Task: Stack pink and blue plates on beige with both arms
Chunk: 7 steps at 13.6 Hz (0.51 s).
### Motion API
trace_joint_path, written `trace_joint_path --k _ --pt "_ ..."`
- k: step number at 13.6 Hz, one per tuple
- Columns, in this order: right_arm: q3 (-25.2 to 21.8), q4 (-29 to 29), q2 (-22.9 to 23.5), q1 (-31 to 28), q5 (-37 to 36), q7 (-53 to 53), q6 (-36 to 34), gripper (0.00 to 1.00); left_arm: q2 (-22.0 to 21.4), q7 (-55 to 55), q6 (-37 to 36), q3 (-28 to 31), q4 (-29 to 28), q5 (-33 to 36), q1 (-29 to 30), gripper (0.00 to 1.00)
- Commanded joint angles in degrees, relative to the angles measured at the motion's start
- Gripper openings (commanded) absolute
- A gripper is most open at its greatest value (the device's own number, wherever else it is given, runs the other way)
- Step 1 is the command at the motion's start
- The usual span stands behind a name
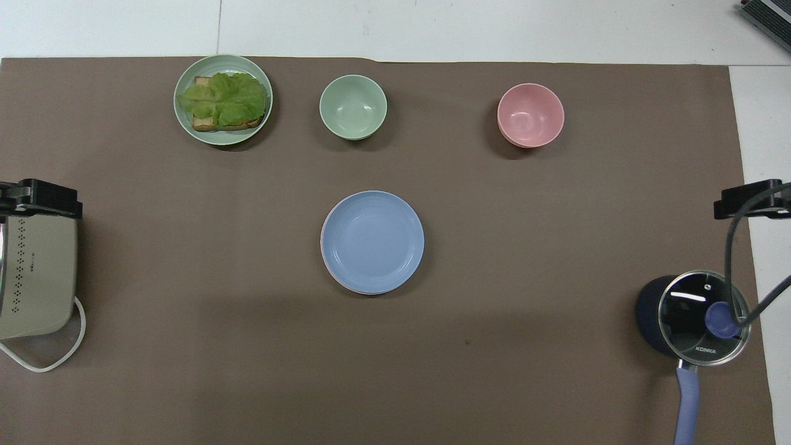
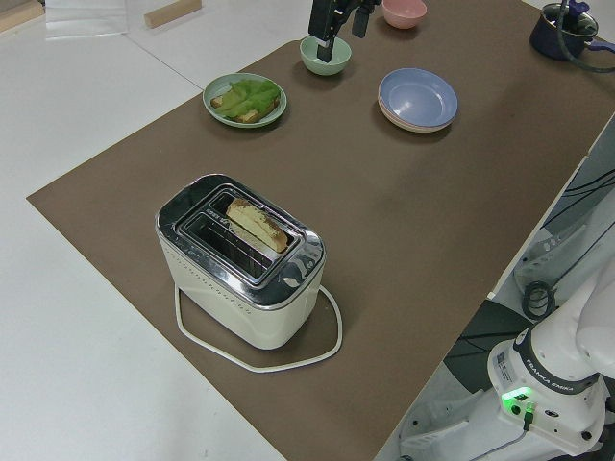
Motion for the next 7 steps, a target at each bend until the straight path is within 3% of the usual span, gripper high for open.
trace_joint_path --k 1,7 --pt "0.1 -2.6 -1.1 -0.2 0.2 -1.4 1.4 1.0 -1.7 0.1 0.6 -0.3 -1.9 0.7 0.5 1.0" --pt "0.1 -2.9 -1.6 -0.1 0.7 -1.4 0.1 1.0 -1.7 0.1 0.6 -0.3 -1.9 0.7 0.5 1.0"
